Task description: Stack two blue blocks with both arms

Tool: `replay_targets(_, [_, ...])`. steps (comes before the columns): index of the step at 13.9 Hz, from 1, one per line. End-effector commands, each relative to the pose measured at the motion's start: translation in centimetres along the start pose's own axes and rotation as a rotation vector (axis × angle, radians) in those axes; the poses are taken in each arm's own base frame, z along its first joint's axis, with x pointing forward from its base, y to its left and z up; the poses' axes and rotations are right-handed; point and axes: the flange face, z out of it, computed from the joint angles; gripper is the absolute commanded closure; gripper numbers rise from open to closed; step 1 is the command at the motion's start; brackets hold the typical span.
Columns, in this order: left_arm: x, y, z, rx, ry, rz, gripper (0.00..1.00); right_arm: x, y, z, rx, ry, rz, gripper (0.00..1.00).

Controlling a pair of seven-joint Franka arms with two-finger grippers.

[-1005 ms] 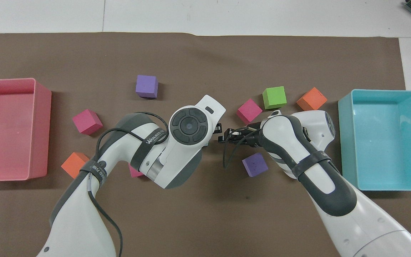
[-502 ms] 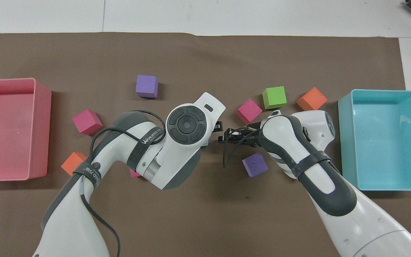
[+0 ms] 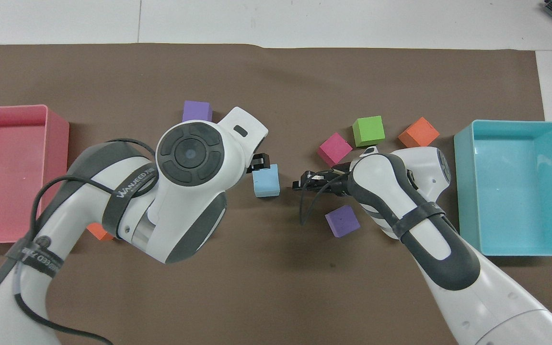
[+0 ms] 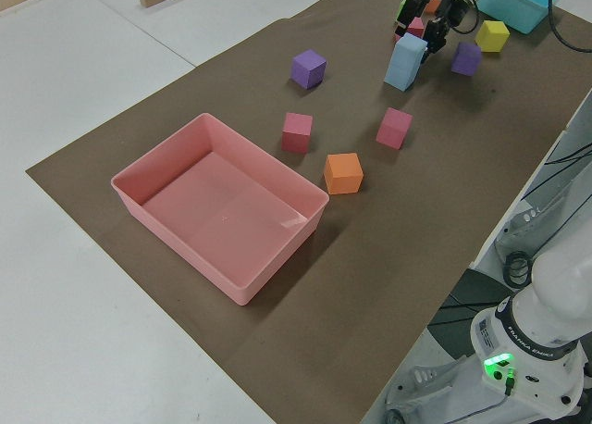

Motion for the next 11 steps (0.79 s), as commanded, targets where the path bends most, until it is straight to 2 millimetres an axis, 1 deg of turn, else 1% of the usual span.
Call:
replay_targets(1, [-0.8,-5.0,-1.9,0.041,-0.028,0.079,0.0,0.8,-0.5,-1.3,-0.023,0.019,-0.014,1.0])
replay_targets(5, [0.6,-11.8,-4.1,0.048,-0.031,0.147,0.0,1.4,-2.2,-3.0,-0.086,0.021,-0.006,1.0])
replay_targets(6, [0.7,-13.2,-4.7,0.051,-0.036,0.166,0.0,1.5,-2.5,-3.4,-0.11,0.021,-0.002,0.79])
replay_targets(7, [1.1,-14.7,-5.1,0.05,-0.04,0.182,0.0,1.6,-3.2,-4.0,-0.13,0.026,-0.011,0.64])
replay_targets(8, [1.5,-16.2,-5.5,0.051,-0.043,0.197,0.0,1.6,-3.4,-4.5,-0.148,0.026,-0.012,0.52])
replay_targets(9, [1.8,-17.5,-6.2,0.048,-0.034,0.213,0.0,1.7,-3.5,-5.4,-0.15,0.026,-0.008,0.39])
replay_targets(10, [1.9,-18.5,-6.6,0.037,-0.049,0.231,0.0,1.7,-3.5,-5.7,-0.147,0.016,-0.006,0.2])
replay_targets(11, [2.2,-20.1,-7.2,0.018,-0.065,0.247,0.0,1.6,-3.6,-6.2,-0.145,0.013,-0.009,0.1])
